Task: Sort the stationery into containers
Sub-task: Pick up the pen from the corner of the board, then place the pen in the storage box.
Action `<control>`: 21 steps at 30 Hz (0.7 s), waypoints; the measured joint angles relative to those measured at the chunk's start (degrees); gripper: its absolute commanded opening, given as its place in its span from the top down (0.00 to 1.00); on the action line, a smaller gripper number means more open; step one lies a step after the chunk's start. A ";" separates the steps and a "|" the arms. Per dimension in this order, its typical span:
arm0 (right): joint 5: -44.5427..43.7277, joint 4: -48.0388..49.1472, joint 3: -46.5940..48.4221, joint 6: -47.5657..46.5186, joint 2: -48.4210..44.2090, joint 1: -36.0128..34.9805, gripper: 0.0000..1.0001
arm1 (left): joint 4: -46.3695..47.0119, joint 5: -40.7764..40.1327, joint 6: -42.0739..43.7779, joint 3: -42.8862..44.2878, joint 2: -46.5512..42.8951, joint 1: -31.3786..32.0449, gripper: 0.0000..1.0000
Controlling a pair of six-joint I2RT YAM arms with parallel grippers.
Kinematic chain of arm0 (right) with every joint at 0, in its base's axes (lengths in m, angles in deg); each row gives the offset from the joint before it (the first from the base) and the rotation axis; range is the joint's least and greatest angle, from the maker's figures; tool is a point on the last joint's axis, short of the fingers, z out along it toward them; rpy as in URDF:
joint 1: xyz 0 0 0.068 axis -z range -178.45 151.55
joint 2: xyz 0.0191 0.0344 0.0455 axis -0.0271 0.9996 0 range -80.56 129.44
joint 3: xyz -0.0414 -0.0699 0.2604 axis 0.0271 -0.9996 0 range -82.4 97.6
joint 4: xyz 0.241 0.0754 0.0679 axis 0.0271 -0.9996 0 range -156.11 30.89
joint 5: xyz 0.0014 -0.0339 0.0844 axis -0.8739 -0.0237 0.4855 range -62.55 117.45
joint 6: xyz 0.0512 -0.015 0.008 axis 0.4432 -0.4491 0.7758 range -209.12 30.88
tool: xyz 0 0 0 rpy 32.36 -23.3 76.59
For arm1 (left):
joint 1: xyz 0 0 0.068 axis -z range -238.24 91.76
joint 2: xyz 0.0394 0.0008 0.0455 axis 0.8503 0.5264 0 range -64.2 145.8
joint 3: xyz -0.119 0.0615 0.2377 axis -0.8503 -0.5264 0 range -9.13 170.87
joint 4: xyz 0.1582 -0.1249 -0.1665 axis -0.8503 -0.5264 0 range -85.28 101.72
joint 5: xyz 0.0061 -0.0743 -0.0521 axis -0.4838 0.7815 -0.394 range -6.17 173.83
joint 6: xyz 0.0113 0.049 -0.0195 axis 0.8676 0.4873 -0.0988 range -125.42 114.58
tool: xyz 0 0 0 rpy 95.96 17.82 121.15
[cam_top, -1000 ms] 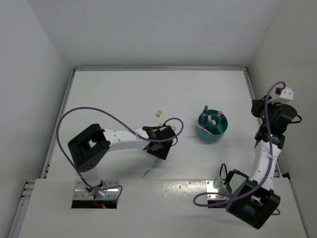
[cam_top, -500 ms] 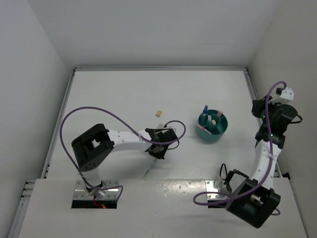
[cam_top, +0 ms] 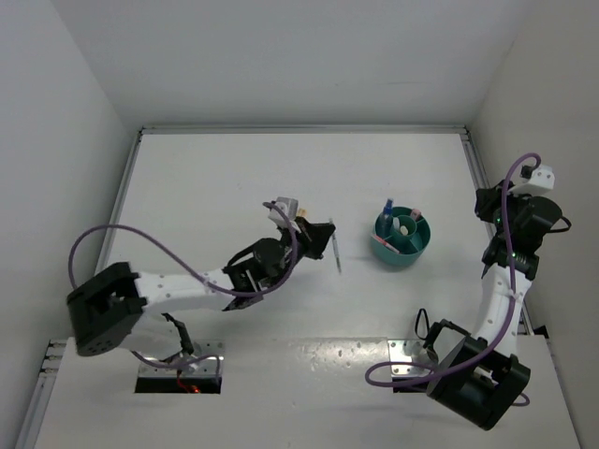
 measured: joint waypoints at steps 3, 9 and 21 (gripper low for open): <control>0.24 0.02 -0.09 0.00 0.00 0.00 0.82 | 19.43 -1.44 0.42 -1.70 9.57 0.74 1.00; 0.76 0.02 -0.11 0.00 0.02 0.00 0.82 | 30.29 -0.55 1.79 5.70 28.87 2.23 1.00; 0.76 0.26 -0.57 -0.02 0.31 0.00 0.81 | 37.38 4.50 4.02 21.55 32.30 2.21 1.00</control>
